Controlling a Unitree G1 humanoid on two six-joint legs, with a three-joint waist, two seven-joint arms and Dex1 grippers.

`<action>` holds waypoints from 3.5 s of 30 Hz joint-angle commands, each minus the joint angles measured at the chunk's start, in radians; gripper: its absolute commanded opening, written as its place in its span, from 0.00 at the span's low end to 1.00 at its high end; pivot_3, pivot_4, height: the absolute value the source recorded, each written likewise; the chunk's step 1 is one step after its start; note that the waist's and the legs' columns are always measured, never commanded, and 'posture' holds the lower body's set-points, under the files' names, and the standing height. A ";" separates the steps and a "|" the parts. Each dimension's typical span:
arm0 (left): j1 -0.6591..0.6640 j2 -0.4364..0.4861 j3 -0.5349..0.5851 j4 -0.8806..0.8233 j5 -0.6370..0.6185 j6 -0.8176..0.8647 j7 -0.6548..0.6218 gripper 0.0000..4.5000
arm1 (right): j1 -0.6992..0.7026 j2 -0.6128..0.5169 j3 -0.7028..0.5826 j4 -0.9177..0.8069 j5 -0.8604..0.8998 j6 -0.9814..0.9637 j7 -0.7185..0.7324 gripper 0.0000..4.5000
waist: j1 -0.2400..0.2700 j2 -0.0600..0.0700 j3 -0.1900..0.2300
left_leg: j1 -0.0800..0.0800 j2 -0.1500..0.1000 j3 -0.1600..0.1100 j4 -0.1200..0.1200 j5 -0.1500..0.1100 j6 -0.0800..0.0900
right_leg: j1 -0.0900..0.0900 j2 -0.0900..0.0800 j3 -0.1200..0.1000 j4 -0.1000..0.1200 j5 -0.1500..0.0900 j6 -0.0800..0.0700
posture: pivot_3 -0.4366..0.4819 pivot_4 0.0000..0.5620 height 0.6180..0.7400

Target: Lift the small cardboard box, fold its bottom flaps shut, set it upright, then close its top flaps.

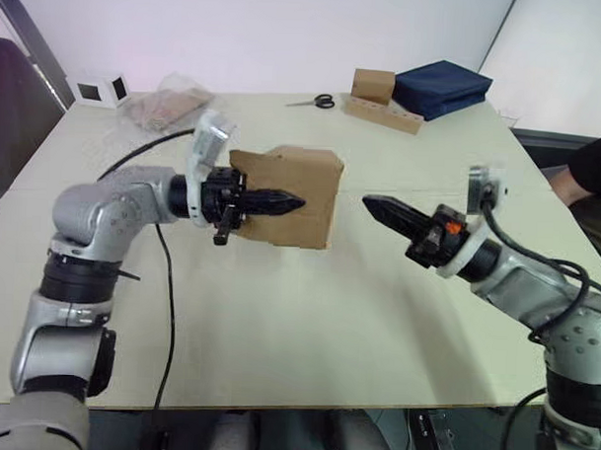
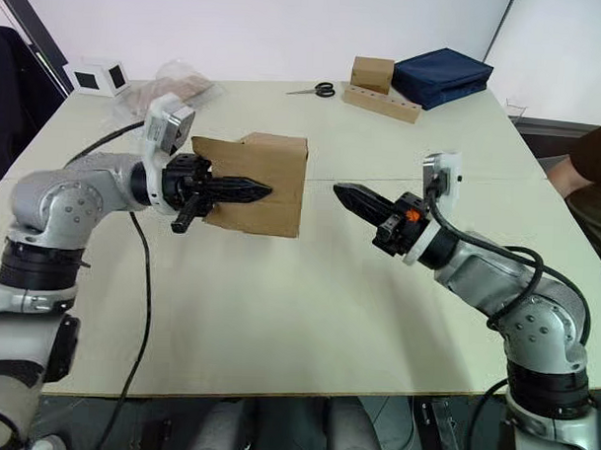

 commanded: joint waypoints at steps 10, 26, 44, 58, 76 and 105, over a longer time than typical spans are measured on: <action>-0.391 0.047 -0.527 0.208 0.649 -0.359 -0.323 0.00 | 0.114 -0.080 -0.007 -0.160 -0.157 -0.020 0.081 0.01 | -0.004 -0.001 0.001 | 0.000 0.000 0.000 0.000 0.000 0.000 | 0.000 0.001 0.000 -0.001 0.000 0.000 | 0.48 0.27 1.00; -0.388 -0.085 -0.621 0.316 0.906 -0.447 -0.339 0.32 | 0.143 -0.008 0.014 -0.208 -0.213 -0.033 0.008 0.00 | -0.003 -0.001 0.001 | -0.001 0.000 -0.001 0.000 0.000 0.001 | -0.001 0.001 0.000 0.000 0.000 0.000 | 0.48 0.27 1.00; -0.578 -0.036 -0.556 0.186 0.738 -0.101 -0.352 0.99 | 0.082 -0.007 0.044 -0.152 -0.250 -0.025 0.071 0.00 | -0.004 -0.001 0.001 | -0.001 0.000 -0.001 0.001 0.000 0.001 | -0.001 0.001 0.000 0.001 0.000 0.000 | 0.48 0.27 1.00; -0.520 0.086 -0.074 0.483 0.519 -0.185 -0.207 0.83 | -0.062 0.101 0.203 0.069 -0.567 -0.126 0.078 0.00 | -0.004 -0.001 0.001 | -0.002 0.000 0.000 0.002 0.000 0.001 | -0.003 0.000 0.000 0.003 0.000 0.000 | 0.48 0.27 1.00; 0.201 -0.068 0.163 0.283 0.472 -0.362 0.221 0.01 | -0.159 0.228 0.345 0.304 -0.806 -0.111 0.075 0.00 | -0.012 -0.002 0.000 | -0.003 -0.001 -0.001 0.009 0.000 0.000 | -0.004 -0.001 0.000 0.012 0.000 0.000 | 0.48 0.27 1.00; 0.355 -0.083 0.016 0.036 0.431 -0.235 0.096 0.01 | -0.069 0.238 0.356 0.090 -0.810 0.064 0.211 0.00 | -0.004 -0.001 0.000 | -0.003 -0.001 -0.001 0.011 0.000 0.001 | -0.004 0.000 0.001 0.014 0.000 0.000 | 0.48 0.27 1.00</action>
